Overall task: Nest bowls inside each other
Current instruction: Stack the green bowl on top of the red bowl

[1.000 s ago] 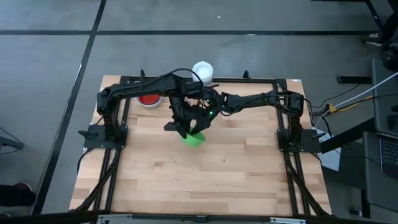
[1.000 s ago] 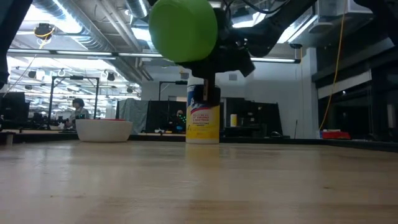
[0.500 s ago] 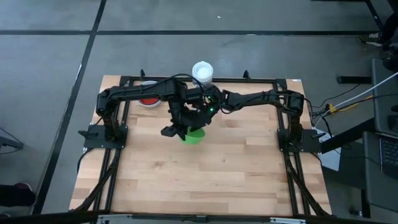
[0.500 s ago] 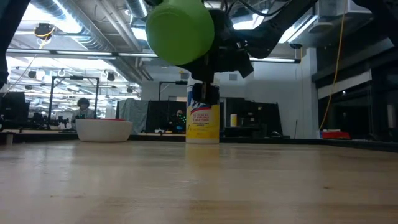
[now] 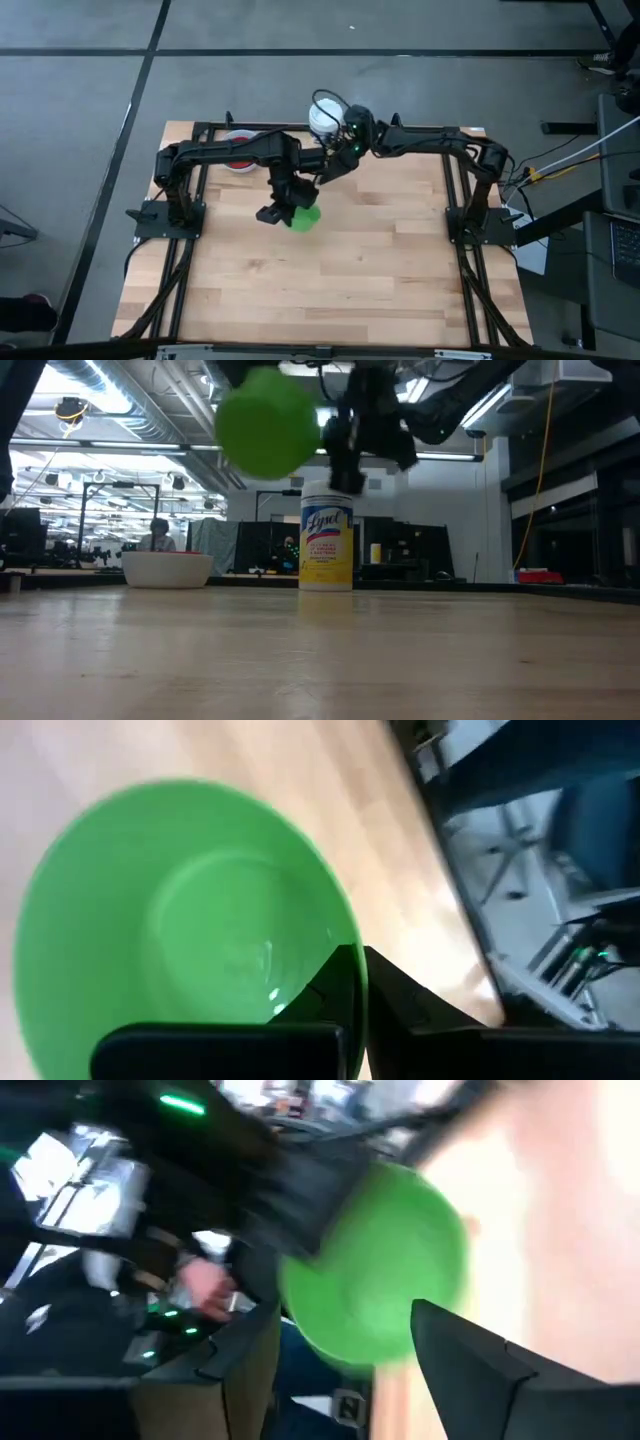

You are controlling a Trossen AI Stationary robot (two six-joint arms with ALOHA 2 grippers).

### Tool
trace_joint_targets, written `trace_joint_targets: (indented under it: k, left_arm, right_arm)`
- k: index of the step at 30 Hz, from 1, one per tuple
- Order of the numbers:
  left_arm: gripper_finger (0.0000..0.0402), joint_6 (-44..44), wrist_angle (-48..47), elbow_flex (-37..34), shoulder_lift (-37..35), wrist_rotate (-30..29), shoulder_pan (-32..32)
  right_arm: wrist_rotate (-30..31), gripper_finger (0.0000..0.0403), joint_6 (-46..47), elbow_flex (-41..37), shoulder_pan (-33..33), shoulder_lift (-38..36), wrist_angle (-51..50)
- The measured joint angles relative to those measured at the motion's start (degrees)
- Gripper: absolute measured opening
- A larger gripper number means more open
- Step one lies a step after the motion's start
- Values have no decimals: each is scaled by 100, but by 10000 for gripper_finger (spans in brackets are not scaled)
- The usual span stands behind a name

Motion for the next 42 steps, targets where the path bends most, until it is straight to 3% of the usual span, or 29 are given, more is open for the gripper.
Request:
trace_joint_targets:
  k: [3,6,9,12,16,19,21,26,31,34,42]
  left_arm:
    - [2,-134,158,-4,-56,-488,90]
    - [2,-404,493,-4,-250,-614,351]
    - [2,-690,825,-2,-548,-1104,723]
    - [2,-1032,1333,-2,-891,-2058,1244]
    - [2,-1545,1813,-29,-1441,-2699,2105]
    - [2,-1590,1946,-293,-1865,-3640,2560]
    - [2,-1633,2162,-672,-2164,-3988,2858]
    - [2,-2030,2728,-2195,-2893,-4068,3390]
    - [2,-3013,4221,-4206,-3642,-4059,3372]
    - [2,-3636,4580,-5140,-3902,-4153,3242]
    - [2,-4197,4980,-6188,-4150,-4394,2992]
  right_arm:
    - [190,216,-1041,-132,-212,-9,-1464]
    - [610,201,-2303,-281,-353,-18,-3088]
    - [920,189,-3119,-553,-373,-17,-4025]
    - [1109,181,-3400,-895,-275,-28,-4363]
    - [1109,173,-3402,-1136,-28,-31,-4342]
    - [1103,170,-3378,-1145,186,-31,-4272]
    - [1088,170,-3341,-1148,301,-64,-4204]
    - [1144,181,-2974,-1148,410,-259,-3831]
    - [1308,192,-2542,-1148,400,-599,-3518]
    - [1401,195,-2394,-1145,397,-819,-3456]
    - [1431,193,-1844,-1145,388,-1091,-3144]
